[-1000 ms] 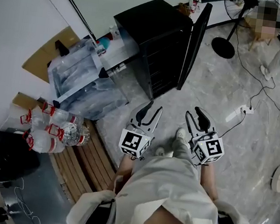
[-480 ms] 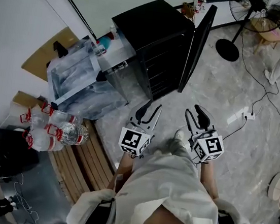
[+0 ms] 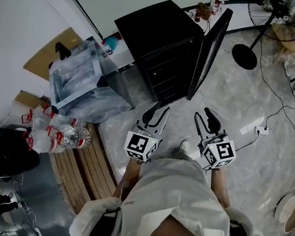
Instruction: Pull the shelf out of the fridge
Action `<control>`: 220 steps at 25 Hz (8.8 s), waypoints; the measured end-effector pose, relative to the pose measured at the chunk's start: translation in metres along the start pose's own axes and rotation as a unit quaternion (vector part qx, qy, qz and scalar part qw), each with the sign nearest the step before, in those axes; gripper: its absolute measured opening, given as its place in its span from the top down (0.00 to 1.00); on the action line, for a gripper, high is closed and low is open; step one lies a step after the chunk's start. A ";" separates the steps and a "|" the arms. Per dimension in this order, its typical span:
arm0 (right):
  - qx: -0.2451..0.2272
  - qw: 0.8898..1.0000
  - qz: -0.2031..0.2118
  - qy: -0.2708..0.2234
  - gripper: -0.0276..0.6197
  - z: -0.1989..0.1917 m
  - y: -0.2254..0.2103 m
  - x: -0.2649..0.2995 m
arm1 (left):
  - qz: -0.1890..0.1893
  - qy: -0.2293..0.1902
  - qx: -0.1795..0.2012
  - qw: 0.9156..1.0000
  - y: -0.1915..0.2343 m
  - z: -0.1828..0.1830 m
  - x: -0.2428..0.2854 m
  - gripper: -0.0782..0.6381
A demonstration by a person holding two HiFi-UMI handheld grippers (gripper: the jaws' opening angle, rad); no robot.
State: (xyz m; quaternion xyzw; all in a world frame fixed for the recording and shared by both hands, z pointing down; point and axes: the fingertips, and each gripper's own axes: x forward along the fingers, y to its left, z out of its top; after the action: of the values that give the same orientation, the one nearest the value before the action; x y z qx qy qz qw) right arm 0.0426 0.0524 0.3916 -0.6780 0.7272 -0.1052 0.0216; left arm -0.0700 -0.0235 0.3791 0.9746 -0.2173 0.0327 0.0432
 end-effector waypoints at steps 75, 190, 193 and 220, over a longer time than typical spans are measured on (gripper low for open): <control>0.122 0.976 0.086 0.157 0.72 -0.087 -0.159 0.268 | 0.161 0.047 -0.186 0.968 0.174 -0.129 0.192 0.70; 0.251 0.951 0.167 0.061 0.72 -0.125 -0.178 0.361 | 0.325 -0.128 -0.334 0.876 0.220 -0.179 0.237 0.64; 0.252 0.950 0.172 0.063 0.72 -0.122 -0.179 0.353 | 0.328 -0.129 -0.335 0.874 0.211 -0.177 0.235 0.64; 0.268 0.936 0.212 0.089 0.74 -0.122 -0.175 0.272 | 0.350 -0.133 -0.334 0.865 0.129 -0.175 0.201 0.64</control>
State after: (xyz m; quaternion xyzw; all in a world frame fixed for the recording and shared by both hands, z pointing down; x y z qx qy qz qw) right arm 0.1719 -0.2119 0.5734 -0.4653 0.7977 -0.3489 0.1593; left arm 0.0490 -0.2076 0.5784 0.7565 -0.5460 -0.1592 0.3228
